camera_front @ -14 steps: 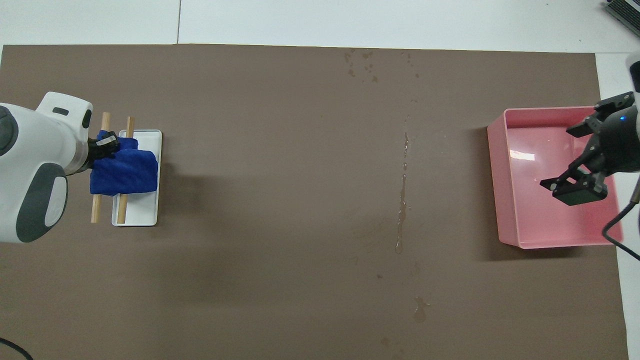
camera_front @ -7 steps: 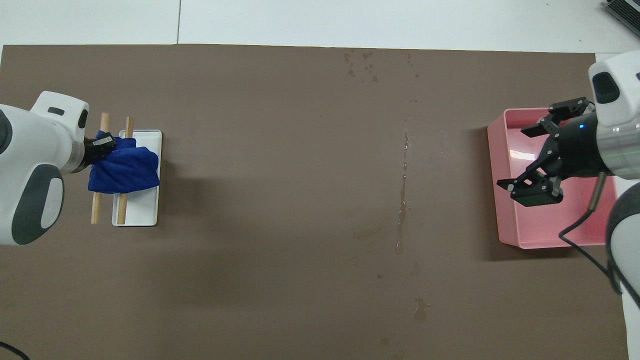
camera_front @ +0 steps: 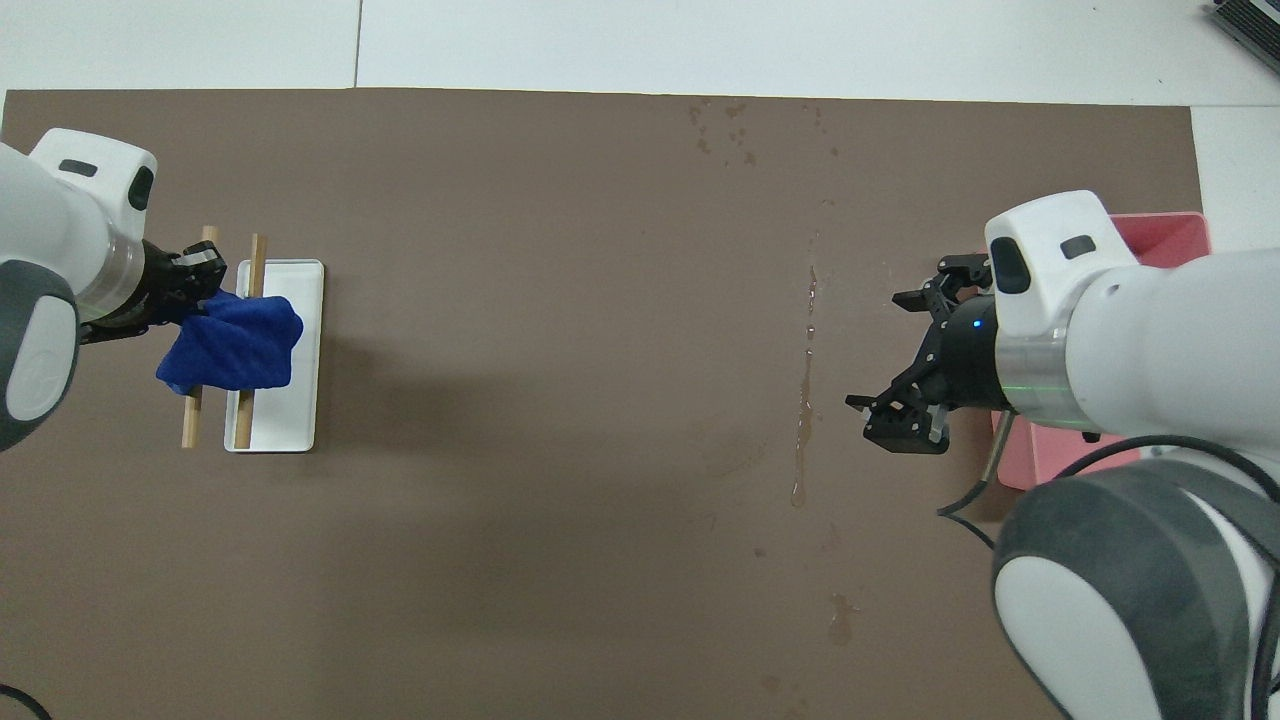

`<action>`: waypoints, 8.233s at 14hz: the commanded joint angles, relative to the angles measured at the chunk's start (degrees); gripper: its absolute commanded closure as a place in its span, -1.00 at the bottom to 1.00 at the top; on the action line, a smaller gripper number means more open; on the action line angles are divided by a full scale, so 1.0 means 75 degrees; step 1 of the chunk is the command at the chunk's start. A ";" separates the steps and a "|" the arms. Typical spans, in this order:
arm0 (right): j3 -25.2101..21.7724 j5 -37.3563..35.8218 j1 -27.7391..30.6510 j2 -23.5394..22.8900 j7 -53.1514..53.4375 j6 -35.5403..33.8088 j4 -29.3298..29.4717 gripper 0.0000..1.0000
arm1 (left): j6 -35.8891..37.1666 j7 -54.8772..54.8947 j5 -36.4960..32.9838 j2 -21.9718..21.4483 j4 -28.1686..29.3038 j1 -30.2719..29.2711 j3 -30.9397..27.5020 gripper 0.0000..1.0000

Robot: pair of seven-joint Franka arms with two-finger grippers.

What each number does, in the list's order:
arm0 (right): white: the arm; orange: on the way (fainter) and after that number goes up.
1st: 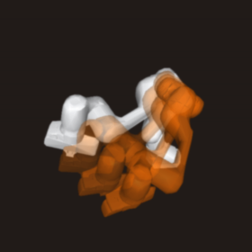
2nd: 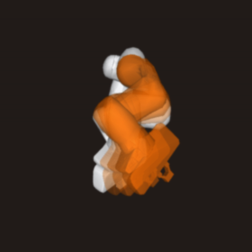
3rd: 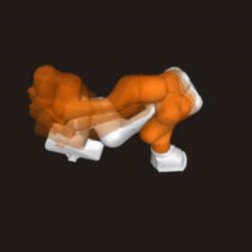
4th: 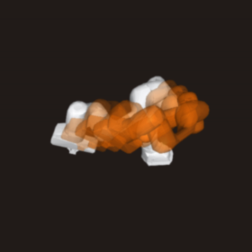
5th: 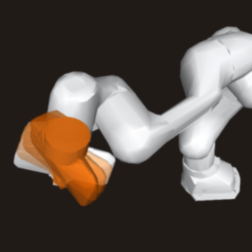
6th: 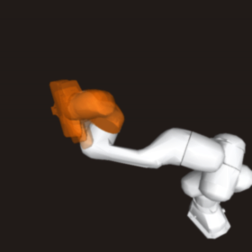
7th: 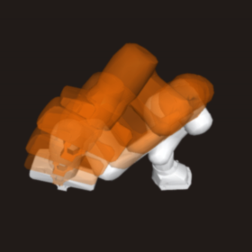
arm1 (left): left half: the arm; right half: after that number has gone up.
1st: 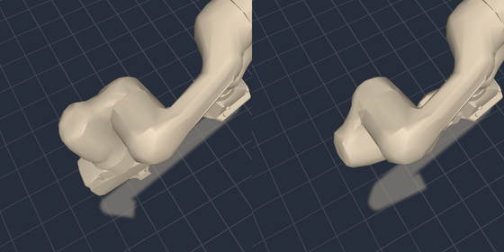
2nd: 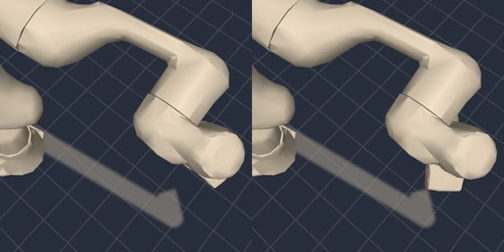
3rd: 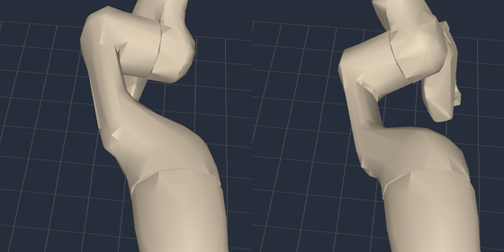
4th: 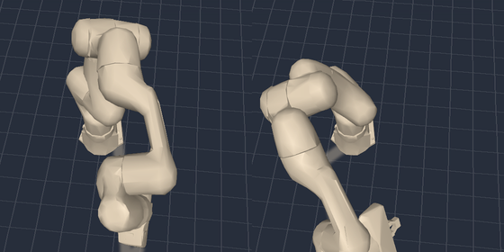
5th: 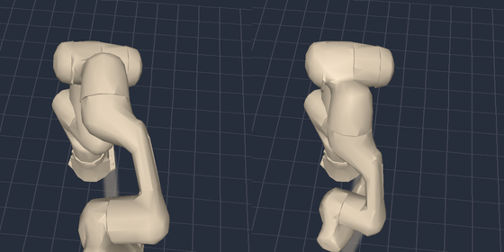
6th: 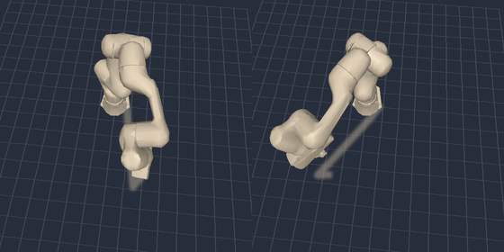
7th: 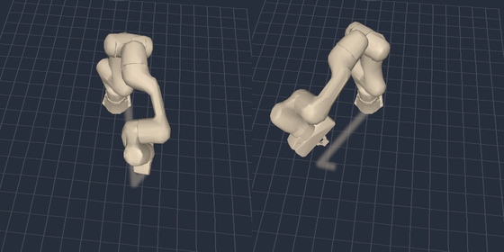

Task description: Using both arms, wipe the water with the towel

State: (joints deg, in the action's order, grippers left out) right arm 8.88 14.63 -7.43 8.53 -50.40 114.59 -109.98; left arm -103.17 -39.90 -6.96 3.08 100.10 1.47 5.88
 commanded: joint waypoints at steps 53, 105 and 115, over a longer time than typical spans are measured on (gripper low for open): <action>-0.0024 -0.1119 -0.1836 -0.0563 0.4345 0.2501 -0.0828 1.00 | 0.0739 -0.7380 0.3089 -0.0575 -0.0422 0.1281 0.0716 -1.00; 0.0829 -0.3603 -0.1235 -0.2907 0.9011 0.5792 -0.4519 1.00 | 0.2401 0.5461 0.0658 -0.0305 -0.1675 0.0038 -0.0315 -1.00; 0.0925 -0.3720 0.0974 -0.3480 0.4140 0.5827 -0.3245 1.00 | 0.2401 0.5461 0.0658 -0.0305 -0.1675 0.0038 -0.0315 -1.00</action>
State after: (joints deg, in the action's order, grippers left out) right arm 16.42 -12.21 -9.62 -8.95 -3.70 156.63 -138.51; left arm -84.46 0.85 -1.06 1.62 86.31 1.30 3.96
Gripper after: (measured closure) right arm 1.000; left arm 0.000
